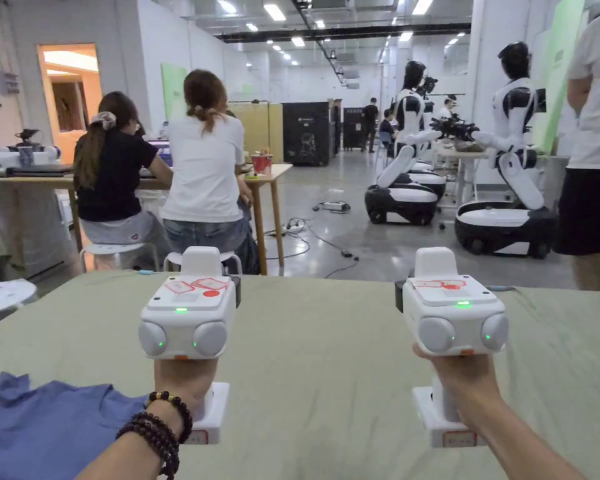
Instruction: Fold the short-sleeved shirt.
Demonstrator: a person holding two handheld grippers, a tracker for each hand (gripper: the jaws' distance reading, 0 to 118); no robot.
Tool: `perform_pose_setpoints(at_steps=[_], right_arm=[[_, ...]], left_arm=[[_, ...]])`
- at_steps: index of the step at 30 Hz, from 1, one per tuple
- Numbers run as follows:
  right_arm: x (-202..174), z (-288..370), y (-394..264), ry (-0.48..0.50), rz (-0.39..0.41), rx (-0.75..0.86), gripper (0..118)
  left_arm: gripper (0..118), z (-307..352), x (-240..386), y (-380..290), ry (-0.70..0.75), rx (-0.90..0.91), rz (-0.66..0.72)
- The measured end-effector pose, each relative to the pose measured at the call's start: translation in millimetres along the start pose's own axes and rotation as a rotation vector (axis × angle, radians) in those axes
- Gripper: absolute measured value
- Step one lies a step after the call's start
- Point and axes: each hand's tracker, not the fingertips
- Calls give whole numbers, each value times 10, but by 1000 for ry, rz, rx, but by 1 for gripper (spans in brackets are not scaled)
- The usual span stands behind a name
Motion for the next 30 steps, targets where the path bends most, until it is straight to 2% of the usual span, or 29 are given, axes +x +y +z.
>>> perform_pose_setpoints(at_steps=[5,9,14,18,22,24,25,26,28,29,30], right_arm=[[-1004,-181,-4,182,5,1,1],[-1597,-181,-15,308,-4,-21,1],[-1844,-207,-77,325,28,-20,1],[-1858,-252,-148,342,53,-28,1],[-1829,-401,-290,345,41,-52,1],[-1818,-513,-374,351,48,-68,1],[-1809,-552,-421,356,48,-84,1],[-1800,-585,-468,362,45,-98,1],[-1801,-693,-564,364,44,-119,1],[-1805,-745,-618,362,44,-126,1],[-1801,-703,-654,361,44,-132,1]], left_arm=[[0,187,-856,-18,130,-23,-40],[0,456,-1583,-155,182,-33,-42],[0,382,-1825,-238,182,-100,-81],[0,126,-1914,-446,140,-432,-94],[1,-244,-2048,-953,88,-699,9],[28,-384,-2077,-1287,49,-842,57],[45,-448,-2068,-1435,30,-900,56],[72,-469,-2045,-1557,30,-894,48],[108,-523,-2012,-1782,44,-897,30],[118,-556,-2000,-1863,47,-899,26],[117,-590,-2000,-1939,45,-900,28]])
